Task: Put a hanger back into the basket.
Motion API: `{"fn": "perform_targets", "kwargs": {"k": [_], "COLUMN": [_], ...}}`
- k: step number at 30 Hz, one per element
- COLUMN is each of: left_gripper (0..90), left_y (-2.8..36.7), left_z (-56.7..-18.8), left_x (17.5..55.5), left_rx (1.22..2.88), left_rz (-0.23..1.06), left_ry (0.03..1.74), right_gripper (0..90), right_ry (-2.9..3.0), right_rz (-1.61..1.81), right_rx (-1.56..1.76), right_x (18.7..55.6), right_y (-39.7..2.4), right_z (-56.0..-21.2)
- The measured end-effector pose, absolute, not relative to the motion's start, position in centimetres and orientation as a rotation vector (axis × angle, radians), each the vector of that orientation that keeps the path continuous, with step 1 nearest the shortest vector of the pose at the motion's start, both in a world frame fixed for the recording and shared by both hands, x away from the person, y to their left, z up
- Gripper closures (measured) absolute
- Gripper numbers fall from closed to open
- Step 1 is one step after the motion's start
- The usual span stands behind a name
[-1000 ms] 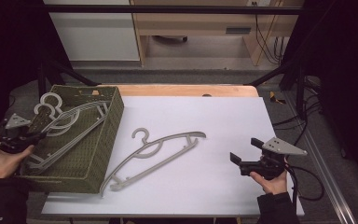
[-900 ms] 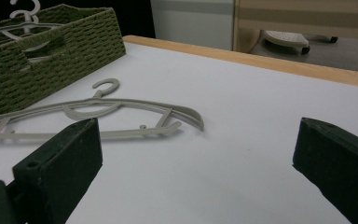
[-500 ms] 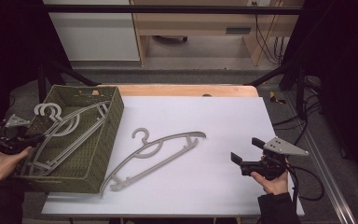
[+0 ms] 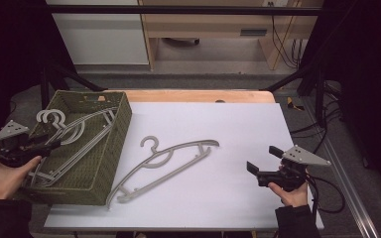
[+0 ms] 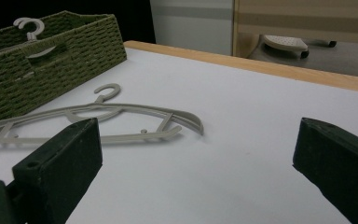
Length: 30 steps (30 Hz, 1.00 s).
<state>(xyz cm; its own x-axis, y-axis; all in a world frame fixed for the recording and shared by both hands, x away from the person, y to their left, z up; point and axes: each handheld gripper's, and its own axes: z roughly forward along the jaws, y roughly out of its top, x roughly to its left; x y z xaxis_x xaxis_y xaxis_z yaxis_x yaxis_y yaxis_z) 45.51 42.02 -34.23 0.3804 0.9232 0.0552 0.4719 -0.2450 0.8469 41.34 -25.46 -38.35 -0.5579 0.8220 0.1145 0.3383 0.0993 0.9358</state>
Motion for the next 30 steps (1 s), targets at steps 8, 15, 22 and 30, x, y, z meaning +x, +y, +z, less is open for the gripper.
{"fn": "perform_targets", "kwargs": {"k": [8, 15, 22, 30], "left_gripper": [31.1, 22.0, 13.7, 12.4], "left_y": [38.4, 34.5, 31.7, 28.4], "left_z": [-33.8, -33.8, -34.0, -34.3], "left_x": [44.3, 43.1, 42.9, 42.9], "left_rx": [1.776, 1.750, 1.769, 1.829], "left_rz": [0.686, 0.638, 0.583, 0.563], "left_ry": [1.068, 0.946, 0.890, 0.838], "right_gripper": [1.4, 1.4, 1.3, 1.3], "right_ry": [1.937, 1.936, 1.930, 1.936], "right_rz": [1.467, 1.463, 1.465, 1.466], "right_rx": [1.134, 1.135, 1.138, 1.131], "right_x": [41.3, 41.3, 41.3, 41.2], "right_y": [-25.7, -25.7, -25.8, -25.7], "right_z": [-38.3, -38.3, -38.2, -38.2]}}
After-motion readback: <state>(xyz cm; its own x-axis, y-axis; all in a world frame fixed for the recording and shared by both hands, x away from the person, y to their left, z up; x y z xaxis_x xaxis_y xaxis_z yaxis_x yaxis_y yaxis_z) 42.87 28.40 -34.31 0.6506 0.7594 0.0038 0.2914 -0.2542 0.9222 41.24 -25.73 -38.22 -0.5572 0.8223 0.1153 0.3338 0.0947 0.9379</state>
